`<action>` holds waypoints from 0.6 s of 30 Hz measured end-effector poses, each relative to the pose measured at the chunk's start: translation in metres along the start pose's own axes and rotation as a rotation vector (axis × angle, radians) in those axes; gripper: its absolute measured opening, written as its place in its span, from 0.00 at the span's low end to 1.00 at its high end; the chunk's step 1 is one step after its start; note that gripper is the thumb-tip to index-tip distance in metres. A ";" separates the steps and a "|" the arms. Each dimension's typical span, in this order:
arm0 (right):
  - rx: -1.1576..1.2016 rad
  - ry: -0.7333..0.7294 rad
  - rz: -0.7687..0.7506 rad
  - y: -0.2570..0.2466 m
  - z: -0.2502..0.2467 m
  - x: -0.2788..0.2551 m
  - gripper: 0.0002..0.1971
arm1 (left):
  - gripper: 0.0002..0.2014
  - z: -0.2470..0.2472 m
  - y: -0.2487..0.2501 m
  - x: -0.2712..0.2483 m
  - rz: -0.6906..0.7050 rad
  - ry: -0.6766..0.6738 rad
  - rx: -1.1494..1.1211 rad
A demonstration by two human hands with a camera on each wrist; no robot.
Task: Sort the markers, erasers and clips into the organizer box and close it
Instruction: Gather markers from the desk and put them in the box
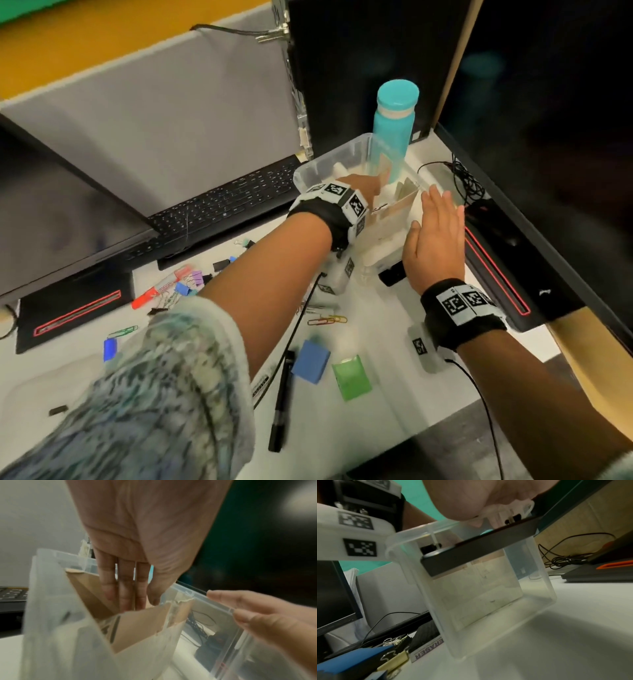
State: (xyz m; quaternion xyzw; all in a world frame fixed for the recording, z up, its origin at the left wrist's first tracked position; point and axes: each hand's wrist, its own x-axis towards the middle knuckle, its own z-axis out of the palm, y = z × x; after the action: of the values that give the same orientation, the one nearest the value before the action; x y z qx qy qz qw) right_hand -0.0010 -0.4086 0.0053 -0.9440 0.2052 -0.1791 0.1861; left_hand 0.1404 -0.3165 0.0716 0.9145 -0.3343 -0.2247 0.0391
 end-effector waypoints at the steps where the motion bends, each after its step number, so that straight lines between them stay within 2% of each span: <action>1: 0.004 0.002 -0.009 0.000 0.000 0.000 0.25 | 0.19 -0.002 -0.002 -0.003 -0.001 0.007 -0.018; 3: 0.009 -0.006 -0.022 0.002 0.000 0.000 0.25 | 0.17 -0.008 -0.008 -0.020 0.006 0.074 -0.056; 7: 0.004 -0.034 -0.018 -0.004 -0.010 -0.002 0.27 | 0.12 -0.005 -0.037 -0.089 0.010 0.310 -0.104; 9: -0.023 -0.017 -0.097 -0.020 -0.018 -0.009 0.27 | 0.12 0.007 -0.057 -0.128 -0.014 0.372 -0.146; 11: 0.007 -0.003 -0.298 -0.046 -0.025 -0.025 0.23 | 0.11 0.027 -0.079 -0.165 -0.080 0.357 -0.187; 13: 0.102 -0.070 -0.550 -0.074 -0.024 -0.049 0.17 | 0.09 0.054 -0.103 -0.199 -0.165 0.285 -0.188; 16: 0.123 -0.339 -0.910 -0.105 -0.002 -0.098 0.09 | 0.06 0.094 -0.133 -0.248 -0.254 0.200 -0.176; 18: 0.058 -0.527 -1.050 -0.116 0.019 -0.131 0.07 | 0.06 0.119 -0.144 -0.277 -0.276 0.171 -0.184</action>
State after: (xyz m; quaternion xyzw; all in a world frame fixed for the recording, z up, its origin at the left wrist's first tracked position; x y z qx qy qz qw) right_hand -0.0676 -0.2459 0.0038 -0.9264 -0.3481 -0.0123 0.1431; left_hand -0.0135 -0.0214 0.0395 0.9600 -0.1791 -0.1790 0.1198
